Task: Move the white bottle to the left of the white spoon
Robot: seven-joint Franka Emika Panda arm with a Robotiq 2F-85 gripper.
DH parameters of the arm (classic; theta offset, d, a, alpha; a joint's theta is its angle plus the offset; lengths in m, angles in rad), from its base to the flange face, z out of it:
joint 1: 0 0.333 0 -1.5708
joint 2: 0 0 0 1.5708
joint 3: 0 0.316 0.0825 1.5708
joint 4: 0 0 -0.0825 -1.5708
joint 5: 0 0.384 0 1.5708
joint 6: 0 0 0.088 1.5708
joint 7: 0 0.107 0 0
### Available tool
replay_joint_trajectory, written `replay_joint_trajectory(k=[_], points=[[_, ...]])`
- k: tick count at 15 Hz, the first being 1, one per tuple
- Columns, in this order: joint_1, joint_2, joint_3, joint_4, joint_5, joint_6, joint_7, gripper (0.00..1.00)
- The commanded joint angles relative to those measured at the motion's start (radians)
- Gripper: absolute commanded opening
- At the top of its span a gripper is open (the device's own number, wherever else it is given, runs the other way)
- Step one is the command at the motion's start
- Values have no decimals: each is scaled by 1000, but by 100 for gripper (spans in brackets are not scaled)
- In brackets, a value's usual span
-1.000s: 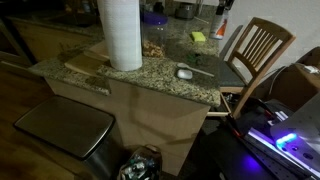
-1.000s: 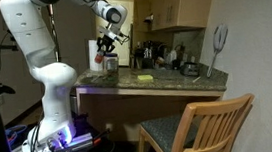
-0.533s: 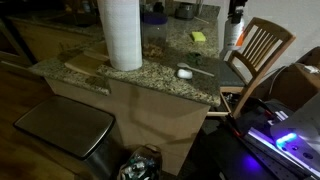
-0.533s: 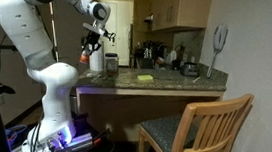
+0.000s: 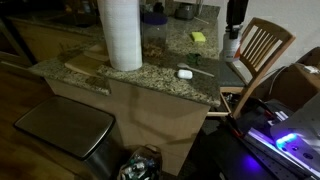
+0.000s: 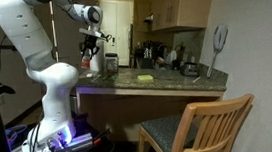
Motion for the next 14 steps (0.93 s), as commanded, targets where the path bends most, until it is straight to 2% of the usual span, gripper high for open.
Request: replay_joint_trajectory(k=[1,9,14], points=[[13,10,-6,-12,-2,12,4,29],[39,-1,11,-109,19,236,23,29],[58,4,5,-128,54,276,11,29]])
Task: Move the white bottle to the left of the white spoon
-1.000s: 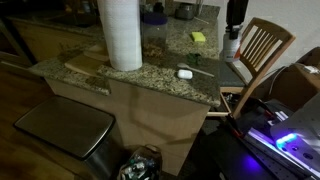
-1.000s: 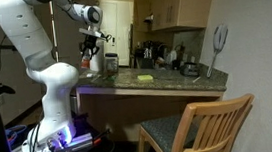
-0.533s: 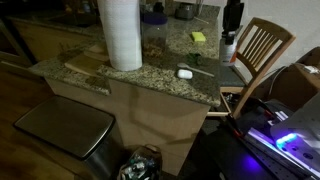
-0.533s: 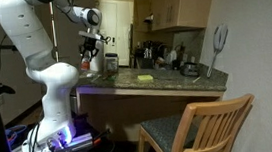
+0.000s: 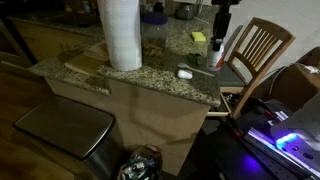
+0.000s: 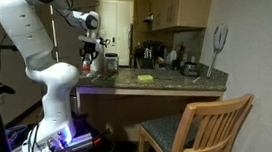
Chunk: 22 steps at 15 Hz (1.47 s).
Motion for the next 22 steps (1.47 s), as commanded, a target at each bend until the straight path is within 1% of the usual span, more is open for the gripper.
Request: replay_joint_trajectory(k=[1,2,3,6,7,10,12,14,21,22], points=[[16,-8,-6,-27,19,30,-2,29],[12,1,-6,-4,2,3,3,29],[13,1,-6,-4,2,3,3,54],[13,1,-6,-4,2,3,3,54],[14,5,-8,5,8,-28,8,29],[17,9,-13,12,21,-76,3,29],[15,7,-11,8,24,-71,7,29],[15,1,-10,-4,35,-23,2,29],[10,5,-4,8,0,-61,11,29],[13,1,-6,-3,12,-42,4,54]])
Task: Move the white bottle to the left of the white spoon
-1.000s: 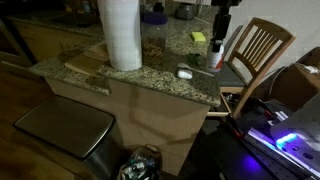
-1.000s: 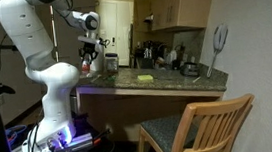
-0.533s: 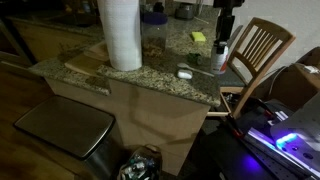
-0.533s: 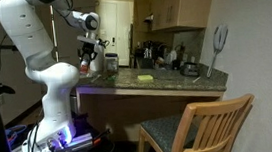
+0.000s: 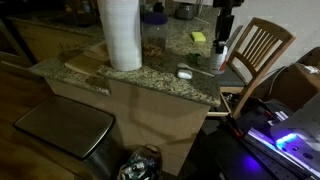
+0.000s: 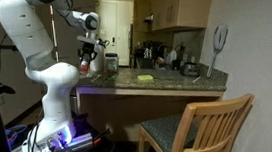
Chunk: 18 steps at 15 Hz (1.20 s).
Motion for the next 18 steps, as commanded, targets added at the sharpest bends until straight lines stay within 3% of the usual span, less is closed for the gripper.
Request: replay_joint_trajectory(k=[1,8,9,18], points=[[6,1,-5,1,-5,-2,2,54],[6,1,-5,1,-6,-2,2,54],[2,-4,-1,-5,-14,26,10,29],[15,0,-11,-6,-7,74,-34,29]])
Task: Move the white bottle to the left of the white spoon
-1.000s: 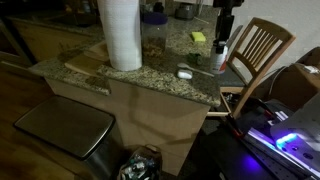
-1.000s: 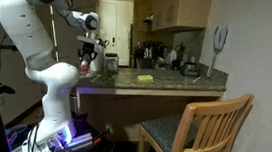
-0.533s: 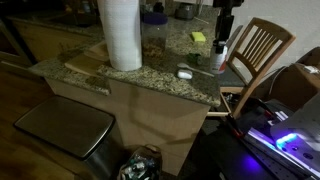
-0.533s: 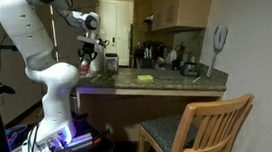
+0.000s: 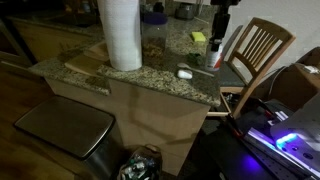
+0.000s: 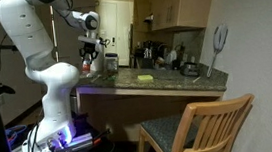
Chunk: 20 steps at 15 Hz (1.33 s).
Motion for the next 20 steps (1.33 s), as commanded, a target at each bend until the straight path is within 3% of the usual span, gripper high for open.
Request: replay_joint_trajectory(k=[1,4,8,10,16,20], points=[[16,2,-11,-5,9,12,-38,29],[39,24,-38,27,47,-149,-148,29],[38,53,-46,67,14,-359,-249,29],[32,59,-37,78,-5,-405,-278,29],[21,48,-18,74,-73,-302,-259,29],[21,37,-21,60,-60,-206,-242,29]])
